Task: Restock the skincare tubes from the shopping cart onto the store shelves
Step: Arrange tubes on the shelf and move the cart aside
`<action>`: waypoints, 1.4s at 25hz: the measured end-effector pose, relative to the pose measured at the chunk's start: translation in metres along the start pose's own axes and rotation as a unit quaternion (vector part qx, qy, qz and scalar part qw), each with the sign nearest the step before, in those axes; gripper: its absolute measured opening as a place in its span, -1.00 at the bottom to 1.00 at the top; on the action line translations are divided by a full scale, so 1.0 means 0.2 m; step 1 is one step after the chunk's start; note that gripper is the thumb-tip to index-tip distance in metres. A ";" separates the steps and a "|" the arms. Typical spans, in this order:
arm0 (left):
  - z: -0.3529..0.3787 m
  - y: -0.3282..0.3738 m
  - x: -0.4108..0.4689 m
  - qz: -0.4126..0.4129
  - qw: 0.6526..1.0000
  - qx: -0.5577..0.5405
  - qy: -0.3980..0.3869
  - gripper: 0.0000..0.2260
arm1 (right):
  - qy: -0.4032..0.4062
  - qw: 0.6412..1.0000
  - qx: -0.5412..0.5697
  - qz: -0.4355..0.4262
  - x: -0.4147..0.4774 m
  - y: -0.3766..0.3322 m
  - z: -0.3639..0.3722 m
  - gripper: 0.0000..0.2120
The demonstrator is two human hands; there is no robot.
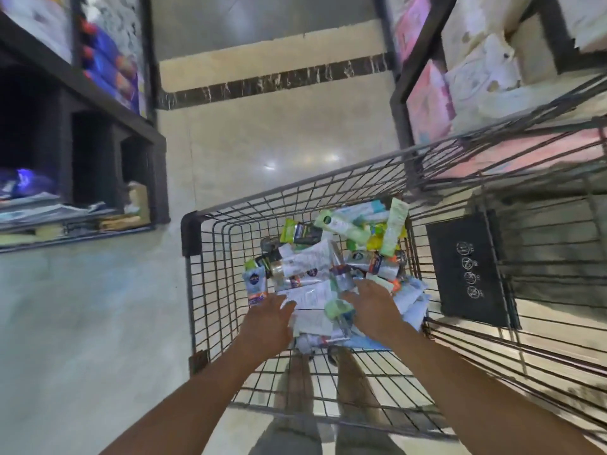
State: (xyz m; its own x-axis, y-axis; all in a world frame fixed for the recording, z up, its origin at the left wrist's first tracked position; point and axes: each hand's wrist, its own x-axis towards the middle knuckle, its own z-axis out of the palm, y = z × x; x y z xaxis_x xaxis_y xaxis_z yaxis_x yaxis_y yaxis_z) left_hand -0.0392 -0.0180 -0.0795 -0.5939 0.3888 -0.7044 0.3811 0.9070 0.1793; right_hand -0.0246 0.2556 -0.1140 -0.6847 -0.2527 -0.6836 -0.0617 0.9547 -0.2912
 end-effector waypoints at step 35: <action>0.08 -0.12 -0.10 -0.127 0.881 -0.439 0.125 -0.76 | 0.083 0.878 0.454 0.124 -0.09 -0.07 -0.23 -0.51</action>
State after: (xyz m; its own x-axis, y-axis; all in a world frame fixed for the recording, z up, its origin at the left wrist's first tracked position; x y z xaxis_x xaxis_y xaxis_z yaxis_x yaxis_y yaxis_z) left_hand -0.0257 -0.0497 -0.0808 -0.7606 0.0795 -0.6443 -0.4152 0.7033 0.5770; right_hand -0.0444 0.2544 -0.0672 -0.6961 0.0445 -0.7166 0.6577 0.4397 -0.6116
